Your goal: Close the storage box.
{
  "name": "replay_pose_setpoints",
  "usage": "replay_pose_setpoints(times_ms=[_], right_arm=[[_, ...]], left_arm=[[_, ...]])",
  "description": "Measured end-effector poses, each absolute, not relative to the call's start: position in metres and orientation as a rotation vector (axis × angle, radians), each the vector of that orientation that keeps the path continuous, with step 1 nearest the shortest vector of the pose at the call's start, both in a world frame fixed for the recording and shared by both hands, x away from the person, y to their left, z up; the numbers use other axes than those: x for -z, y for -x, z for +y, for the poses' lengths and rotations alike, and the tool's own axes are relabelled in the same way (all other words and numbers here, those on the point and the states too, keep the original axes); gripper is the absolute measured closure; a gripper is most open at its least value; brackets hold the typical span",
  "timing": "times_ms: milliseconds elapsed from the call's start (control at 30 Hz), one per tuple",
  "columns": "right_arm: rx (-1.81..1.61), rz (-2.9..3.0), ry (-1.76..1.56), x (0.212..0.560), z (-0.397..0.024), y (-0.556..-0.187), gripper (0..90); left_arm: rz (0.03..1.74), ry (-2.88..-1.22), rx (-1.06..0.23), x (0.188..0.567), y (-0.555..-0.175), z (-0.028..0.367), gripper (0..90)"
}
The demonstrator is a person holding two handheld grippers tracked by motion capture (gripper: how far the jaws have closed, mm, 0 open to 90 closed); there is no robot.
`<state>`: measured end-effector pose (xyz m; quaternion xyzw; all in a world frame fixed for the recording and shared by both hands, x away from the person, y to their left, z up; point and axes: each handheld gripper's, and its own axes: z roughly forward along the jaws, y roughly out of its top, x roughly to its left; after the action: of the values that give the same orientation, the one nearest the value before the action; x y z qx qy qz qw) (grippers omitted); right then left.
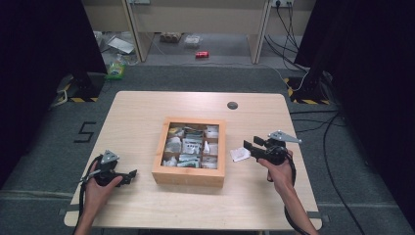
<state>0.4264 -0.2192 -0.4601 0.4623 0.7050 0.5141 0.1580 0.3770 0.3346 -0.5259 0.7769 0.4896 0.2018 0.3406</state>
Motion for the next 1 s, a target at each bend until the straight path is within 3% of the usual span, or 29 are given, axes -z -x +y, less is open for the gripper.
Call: replay_pose_setpoints(times_ms=[500, 1000], right_arm=[[-1.418, 1.942, -1.466, 0.471, -0.255, -0.435, 34.3], [-1.382, 1.997, -1.451, 0.475, -0.252, -0.434, 30.6]], left_arm=[[1.274, -2.022, -0.525, 0.526, -0.377, 0.335, 0.0], [1.274, -2.022, -0.525, 0.526, -0.377, 0.335, 0.0]])
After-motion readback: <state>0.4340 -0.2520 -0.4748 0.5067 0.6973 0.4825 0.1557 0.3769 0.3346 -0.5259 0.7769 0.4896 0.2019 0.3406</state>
